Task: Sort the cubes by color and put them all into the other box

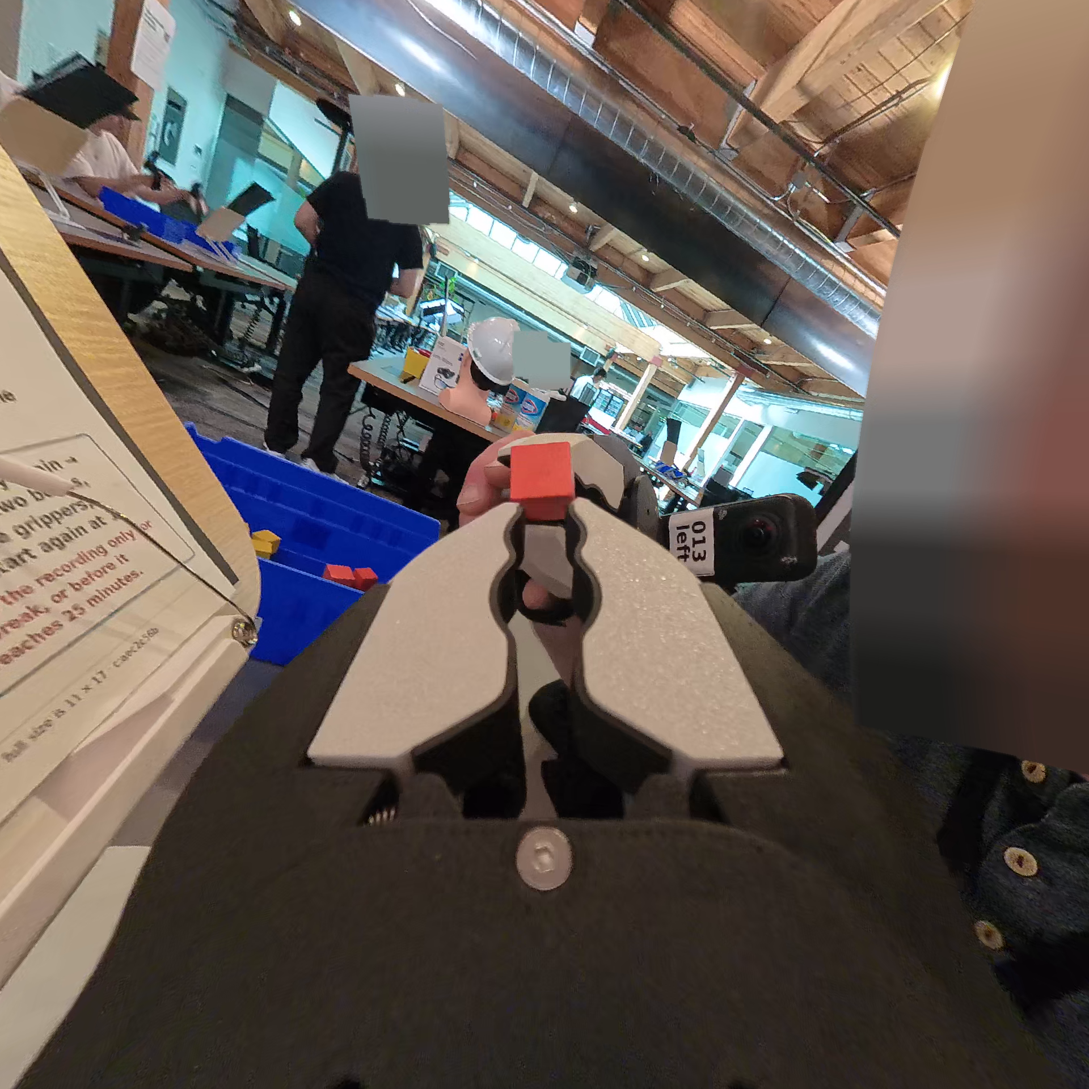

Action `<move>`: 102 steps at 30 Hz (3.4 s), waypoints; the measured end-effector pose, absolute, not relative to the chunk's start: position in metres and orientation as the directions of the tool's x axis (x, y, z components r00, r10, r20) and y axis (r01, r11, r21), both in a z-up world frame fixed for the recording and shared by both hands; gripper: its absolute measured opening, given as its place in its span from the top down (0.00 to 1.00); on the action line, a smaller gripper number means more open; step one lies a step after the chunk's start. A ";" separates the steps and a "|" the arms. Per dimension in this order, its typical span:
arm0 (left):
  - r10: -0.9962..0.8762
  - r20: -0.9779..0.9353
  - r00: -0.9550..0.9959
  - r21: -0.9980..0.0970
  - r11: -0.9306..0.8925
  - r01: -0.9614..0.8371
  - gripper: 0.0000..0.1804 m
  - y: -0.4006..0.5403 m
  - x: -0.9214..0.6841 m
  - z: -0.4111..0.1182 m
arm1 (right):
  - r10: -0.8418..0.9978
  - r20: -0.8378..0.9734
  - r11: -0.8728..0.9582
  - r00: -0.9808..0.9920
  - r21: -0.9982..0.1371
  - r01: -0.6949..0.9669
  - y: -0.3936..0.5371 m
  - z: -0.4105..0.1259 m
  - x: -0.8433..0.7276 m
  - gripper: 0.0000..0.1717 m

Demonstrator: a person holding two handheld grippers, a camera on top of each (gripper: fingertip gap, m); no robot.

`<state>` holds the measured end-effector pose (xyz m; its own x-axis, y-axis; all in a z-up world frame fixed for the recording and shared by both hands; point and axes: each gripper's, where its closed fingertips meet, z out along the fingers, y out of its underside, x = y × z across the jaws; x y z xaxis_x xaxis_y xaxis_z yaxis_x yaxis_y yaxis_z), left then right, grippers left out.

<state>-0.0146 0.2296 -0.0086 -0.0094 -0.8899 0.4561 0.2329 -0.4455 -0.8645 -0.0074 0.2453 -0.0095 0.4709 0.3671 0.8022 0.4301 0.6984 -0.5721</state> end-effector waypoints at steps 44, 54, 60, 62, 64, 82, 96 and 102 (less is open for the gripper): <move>-0.920 0.363 0.147 -0.922 -0.332 0.196 1.00 0.245 -0.035 -0.005 | 0.836 0.249 -0.533 0.490 0.151 0.833 0.324 -0.267 0.325 0.85; -0.928 0.322 0.189 -0.939 -0.286 0.192 1.00 0.245 -0.041 0.000 | 0.704 0.539 -0.509 0.463 -0.073 0.858 0.354 -0.188 0.302 0.87; -0.928 0.319 0.193 -0.938 -0.281 0.204 1.00 0.245 -0.045 0.004 | 0.575 0.675 -0.373 0.463 -0.287 0.882 0.363 -0.129 0.254 0.90; -0.925 0.324 0.196 -0.935 -0.283 0.213 1.00 0.246 -0.047 0.005 | 0.558 0.691 -0.320 0.460 -0.332 0.887 0.360 -0.117 0.237 0.91; -0.922 0.338 0.187 -0.929 -0.295 0.225 1.00 0.245 -0.048 0.007 | 0.552 0.691 -0.283 0.467 -0.372 0.884 0.356 -0.109 0.222 0.91; -0.884 0.316 0.344 -0.946 -0.269 0.179 1.00 0.250 -0.054 -0.002 | 0.586 0.664 -0.081 0.464 -0.522 0.849 0.306 -0.093 0.114 0.91; -0.746 0.108 0.657 -0.988 -0.154 -0.013 1.00 0.286 -0.091 -0.046 | 0.487 0.672 0.074 0.558 -0.669 0.740 0.321 -0.052 0.087 0.90; -0.747 0.086 0.659 -0.993 -0.121 -0.008 1.00 0.274 -0.096 -0.036 | 0.524 0.639 0.083 0.563 -0.696 0.713 0.317 -0.055 0.088 0.89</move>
<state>-0.0957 0.2736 -0.0360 0.6593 -0.7469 0.0857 -0.0080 -0.1210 -0.9926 0.0883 0.3171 -0.0546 0.5629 0.5237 0.6394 0.7133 0.0829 -0.6959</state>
